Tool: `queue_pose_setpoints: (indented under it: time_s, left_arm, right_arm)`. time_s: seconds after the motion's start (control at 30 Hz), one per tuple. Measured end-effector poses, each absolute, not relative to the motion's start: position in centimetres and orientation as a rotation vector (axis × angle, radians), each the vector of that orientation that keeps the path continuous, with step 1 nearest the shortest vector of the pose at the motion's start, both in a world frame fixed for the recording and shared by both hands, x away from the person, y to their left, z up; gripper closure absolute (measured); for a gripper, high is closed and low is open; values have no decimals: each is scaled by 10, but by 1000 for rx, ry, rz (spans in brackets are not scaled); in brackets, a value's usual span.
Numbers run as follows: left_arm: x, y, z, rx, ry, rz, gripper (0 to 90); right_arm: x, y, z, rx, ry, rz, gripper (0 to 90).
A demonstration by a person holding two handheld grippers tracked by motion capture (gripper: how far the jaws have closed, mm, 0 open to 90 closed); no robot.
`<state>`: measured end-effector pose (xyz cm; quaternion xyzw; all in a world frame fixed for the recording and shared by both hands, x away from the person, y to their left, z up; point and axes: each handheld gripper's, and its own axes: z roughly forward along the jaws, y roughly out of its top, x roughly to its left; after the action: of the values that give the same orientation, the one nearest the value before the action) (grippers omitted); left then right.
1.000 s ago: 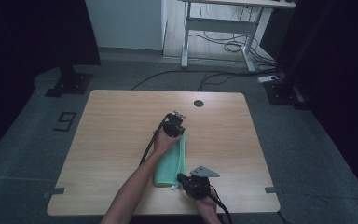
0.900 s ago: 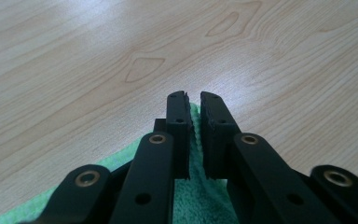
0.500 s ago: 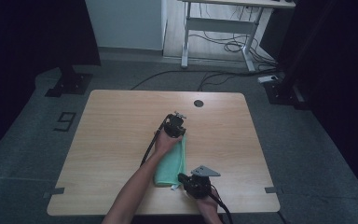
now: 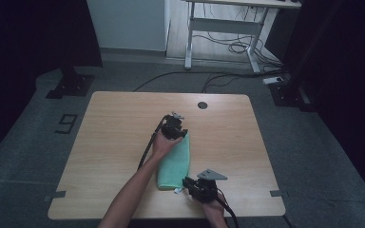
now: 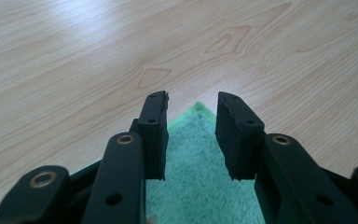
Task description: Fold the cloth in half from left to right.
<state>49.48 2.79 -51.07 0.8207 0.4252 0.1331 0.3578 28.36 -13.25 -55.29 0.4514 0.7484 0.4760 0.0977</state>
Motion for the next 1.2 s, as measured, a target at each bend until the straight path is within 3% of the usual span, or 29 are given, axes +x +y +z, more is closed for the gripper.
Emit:
queue_pose_setpoints:
  time_s: [0.37,0.7,0.9,1.2]
  left_arm:
    - [495,43,-520,2157,1124,341,634]
    - [491,56,-511,2141,1118,353,633]
    - [482,73,-502,2134,1128,372,642]
    - [476,90,-511,2152,1156,358,660]
  right_arm:
    - [282,-132,-554,1347,2239,1370,786]
    - [275,-133,-538,1282,2149,1300,586]
    - [270,-114,-524,1180,2176,1363,565]
    - [279,-71,-537,1080,2352,1346,514]
